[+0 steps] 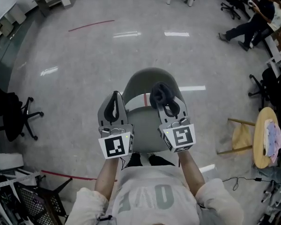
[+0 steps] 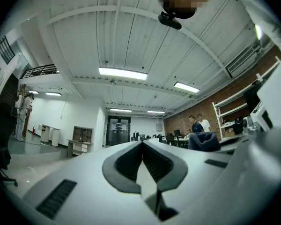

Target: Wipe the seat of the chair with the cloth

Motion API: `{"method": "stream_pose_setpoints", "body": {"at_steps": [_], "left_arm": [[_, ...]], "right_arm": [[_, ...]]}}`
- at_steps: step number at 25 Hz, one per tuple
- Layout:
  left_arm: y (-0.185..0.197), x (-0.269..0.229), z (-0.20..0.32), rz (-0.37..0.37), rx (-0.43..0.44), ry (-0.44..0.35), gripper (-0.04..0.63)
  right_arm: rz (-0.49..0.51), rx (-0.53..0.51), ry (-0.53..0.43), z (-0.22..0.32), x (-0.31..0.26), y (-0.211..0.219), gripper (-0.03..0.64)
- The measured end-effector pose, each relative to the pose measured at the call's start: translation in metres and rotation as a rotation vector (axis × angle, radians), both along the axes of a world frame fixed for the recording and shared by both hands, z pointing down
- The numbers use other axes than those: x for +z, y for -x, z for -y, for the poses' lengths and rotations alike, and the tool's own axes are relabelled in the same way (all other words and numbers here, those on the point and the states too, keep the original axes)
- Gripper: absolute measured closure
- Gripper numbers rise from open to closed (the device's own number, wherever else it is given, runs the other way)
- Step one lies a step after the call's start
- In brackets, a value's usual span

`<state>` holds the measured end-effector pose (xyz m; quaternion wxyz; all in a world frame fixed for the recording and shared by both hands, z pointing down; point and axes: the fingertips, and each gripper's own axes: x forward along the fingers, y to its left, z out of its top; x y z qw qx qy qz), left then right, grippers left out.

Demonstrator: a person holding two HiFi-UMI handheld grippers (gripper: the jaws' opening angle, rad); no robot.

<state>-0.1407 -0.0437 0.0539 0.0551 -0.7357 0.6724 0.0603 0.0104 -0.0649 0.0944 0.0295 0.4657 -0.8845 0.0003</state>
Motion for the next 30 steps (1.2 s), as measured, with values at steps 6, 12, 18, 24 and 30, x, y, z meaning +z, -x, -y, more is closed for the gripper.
{"method": "stream_pose_setpoints", "body": {"at_steps": [6, 12, 18, 24, 30], "left_arm": [[-0.002, 0.036, 0.027, 0.003, -0.009, 0.048, 0.58], [0.013, 0.113, 0.053, -0.021, 0.001, 0.14, 0.58], [0.009, 0.207, 0.055, -0.033, 0.006, 0.193, 0.58], [-0.007, 0.299, 0.04, -0.081, 0.016, 0.296, 0.58], [-0.015, 0.353, 0.031, -0.073, 0.054, 0.336, 0.58]], "right_arm": [[0.058, -0.018, 0.076, 0.026, 0.031, -0.003, 0.56], [0.049, -0.041, 0.144, 0.052, 0.113, 0.023, 0.56], [0.032, -0.078, 0.282, 0.055, 0.23, 0.033, 0.56], [0.021, -0.114, 0.373, 0.041, 0.311, 0.037, 0.56], [-0.033, -0.135, 0.453, 0.026, 0.377, 0.042, 0.56]]}}
